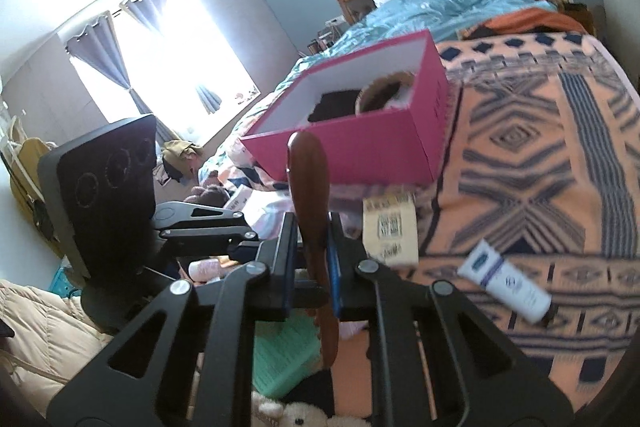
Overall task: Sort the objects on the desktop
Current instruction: 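Carry the scratcher into the pink box and release it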
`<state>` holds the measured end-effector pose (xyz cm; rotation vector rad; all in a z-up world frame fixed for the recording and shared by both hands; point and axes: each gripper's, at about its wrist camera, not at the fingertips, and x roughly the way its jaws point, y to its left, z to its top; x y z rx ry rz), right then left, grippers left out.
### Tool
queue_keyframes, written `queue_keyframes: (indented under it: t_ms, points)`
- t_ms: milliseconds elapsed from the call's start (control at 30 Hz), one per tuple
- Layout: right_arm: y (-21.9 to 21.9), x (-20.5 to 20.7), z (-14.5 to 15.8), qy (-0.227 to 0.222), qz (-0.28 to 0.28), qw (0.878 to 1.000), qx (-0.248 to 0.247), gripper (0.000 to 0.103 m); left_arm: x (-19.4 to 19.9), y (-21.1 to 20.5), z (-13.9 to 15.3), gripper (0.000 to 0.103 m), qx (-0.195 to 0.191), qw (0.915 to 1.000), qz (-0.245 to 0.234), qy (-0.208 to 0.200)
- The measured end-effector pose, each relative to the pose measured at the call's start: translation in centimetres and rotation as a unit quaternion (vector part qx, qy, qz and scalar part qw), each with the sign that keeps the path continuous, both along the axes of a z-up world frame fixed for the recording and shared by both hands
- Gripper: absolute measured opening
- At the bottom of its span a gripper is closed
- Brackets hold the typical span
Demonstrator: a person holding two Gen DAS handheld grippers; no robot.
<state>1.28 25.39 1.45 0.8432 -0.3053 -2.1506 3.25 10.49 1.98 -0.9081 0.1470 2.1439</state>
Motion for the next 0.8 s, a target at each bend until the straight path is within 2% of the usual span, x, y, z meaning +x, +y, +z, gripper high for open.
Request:
queue_keyframes:
  t_ms: [267,800]
  points:
    - [-1.3,-2.2,2.0,0.021,0.014,1.0,0.0,0.016,-1.4,-1.4,1.6,0.024,0.012,0.9993,0.023,0.025]
    - [-4.3,-6.7,5.4,0.063,0.041,0.997,0.002,0.016,-5.4,-4.4,3.4,0.022,0.034,0.9963,0.066,0.043]
